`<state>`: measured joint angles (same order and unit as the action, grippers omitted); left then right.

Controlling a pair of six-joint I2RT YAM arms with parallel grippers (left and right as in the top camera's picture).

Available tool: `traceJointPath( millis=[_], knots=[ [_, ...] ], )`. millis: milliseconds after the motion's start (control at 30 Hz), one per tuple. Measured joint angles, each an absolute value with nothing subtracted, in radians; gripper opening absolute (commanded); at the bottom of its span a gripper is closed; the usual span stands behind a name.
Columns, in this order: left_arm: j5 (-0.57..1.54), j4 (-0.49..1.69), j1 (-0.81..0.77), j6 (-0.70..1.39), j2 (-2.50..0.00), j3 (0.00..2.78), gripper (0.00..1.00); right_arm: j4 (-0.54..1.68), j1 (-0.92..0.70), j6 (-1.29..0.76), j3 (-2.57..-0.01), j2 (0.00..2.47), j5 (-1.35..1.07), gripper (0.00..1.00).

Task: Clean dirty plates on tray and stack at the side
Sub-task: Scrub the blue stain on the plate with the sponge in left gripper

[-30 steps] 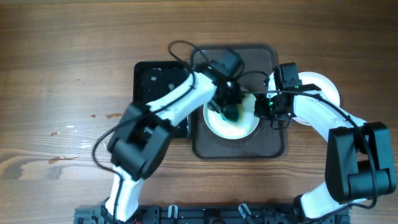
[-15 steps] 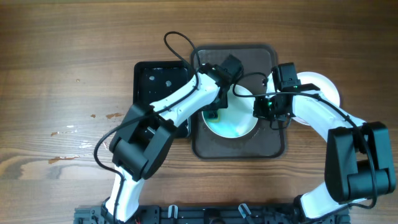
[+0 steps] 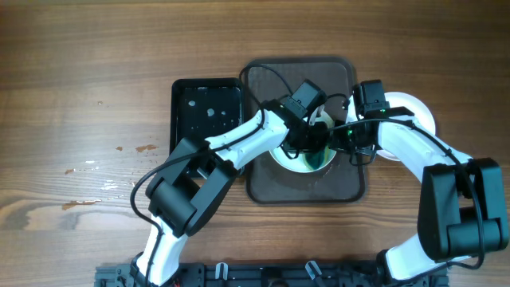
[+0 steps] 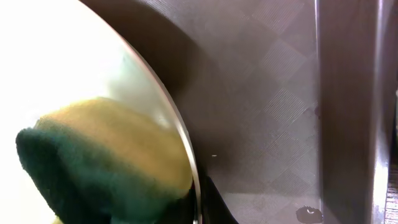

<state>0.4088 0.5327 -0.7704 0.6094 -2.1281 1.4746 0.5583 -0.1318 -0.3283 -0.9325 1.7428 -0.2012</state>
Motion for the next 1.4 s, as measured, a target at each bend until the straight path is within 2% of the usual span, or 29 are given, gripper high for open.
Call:
traceJointPath(
  millis=[167,300,333,400,633,767,900,1000,1033,1133,1267,1400],
  knots=[
    [0.157,0.819,-0.75,0.603,-2.1,1.507,0.04,0.56,-0.141,-0.328,-0.933,1.743,-0.214,0.04],
    [-0.088,0.875,-0.692,0.591,-2.071,1.505,0.04,0.56,-0.141,-0.328,-0.933,1.743,-0.221,0.04],
    [-0.096,0.867,-0.677,0.574,-2.065,1.505,0.04,0.559,-0.141,-0.328,-0.933,1.743,-0.224,0.04],
    [-0.061,0.83,-0.669,0.526,-2.063,1.505,0.04,0.559,-0.141,-0.328,-0.933,1.743,-0.225,0.04],
    [0.348,0.511,-0.673,0.536,-2.116,1.491,0.04,0.561,-0.141,-0.313,-0.933,1.743,-0.223,0.04],
    [0.444,0.492,-0.708,0.555,-2.137,1.491,0.04,0.561,-0.141,-0.313,-0.933,1.743,-0.222,0.04],
    [0.396,0.631,-0.717,0.562,-2.136,1.504,0.04,0.565,-0.141,-0.313,-0.933,1.743,-0.22,0.04],
    [0.289,0.745,-0.706,0.562,-2.129,1.519,0.04,0.565,-0.141,-0.312,-0.933,1.743,-0.221,0.04],
    [0.19,0.821,-0.686,0.562,-2.111,1.52,0.04,0.566,-0.141,-0.312,-0.933,1.743,-0.221,0.04],
    [0.057,0.87,-0.617,0.562,-2.069,1.506,0.04,0.565,-0.141,-0.312,-0.933,1.743,-0.221,0.04],
    [0.067,0.884,-0.561,0.557,-1.947,1.497,0.04,0.566,-0.141,-0.312,-0.933,1.743,-0.221,0.04],
    [0.098,0.992,-0.414,0.532,-1.777,1.497,0.04,0.567,-0.141,-0.31,-0.933,1.743,-0.221,0.04]
  ],
)
